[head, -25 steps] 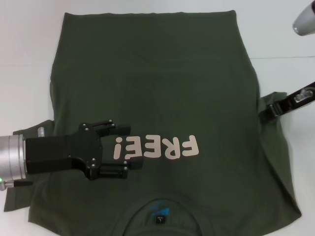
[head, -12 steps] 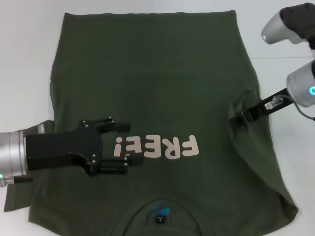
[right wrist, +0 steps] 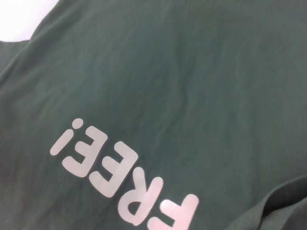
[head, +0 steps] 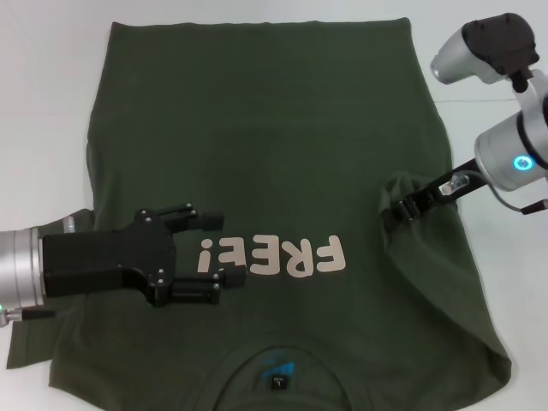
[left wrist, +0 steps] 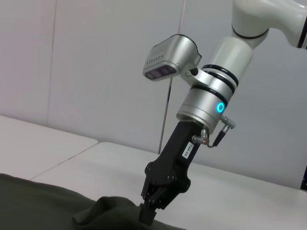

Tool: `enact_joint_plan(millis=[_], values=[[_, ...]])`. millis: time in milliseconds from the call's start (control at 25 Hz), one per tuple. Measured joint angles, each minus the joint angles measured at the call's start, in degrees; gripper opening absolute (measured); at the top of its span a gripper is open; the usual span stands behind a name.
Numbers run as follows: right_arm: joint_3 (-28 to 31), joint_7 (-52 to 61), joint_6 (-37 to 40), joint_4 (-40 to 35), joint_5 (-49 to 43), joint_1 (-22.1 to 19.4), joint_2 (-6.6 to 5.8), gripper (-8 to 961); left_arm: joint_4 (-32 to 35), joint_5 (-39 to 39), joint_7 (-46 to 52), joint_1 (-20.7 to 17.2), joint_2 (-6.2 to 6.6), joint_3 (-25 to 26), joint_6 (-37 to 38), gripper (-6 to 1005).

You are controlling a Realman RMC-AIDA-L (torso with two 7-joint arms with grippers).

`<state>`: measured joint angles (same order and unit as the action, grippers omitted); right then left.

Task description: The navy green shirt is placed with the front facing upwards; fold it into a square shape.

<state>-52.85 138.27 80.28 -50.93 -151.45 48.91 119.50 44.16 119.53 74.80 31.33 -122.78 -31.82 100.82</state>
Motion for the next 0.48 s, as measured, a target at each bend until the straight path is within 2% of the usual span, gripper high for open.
enact_joint_plan(millis=[480], values=[[-0.6, -0.6, -0.7, 1.7, 1.5, 1.1, 0.22, 21, -0.1, 0.0, 0.0, -0.5, -0.18, 0.0, 0.0, 886]])
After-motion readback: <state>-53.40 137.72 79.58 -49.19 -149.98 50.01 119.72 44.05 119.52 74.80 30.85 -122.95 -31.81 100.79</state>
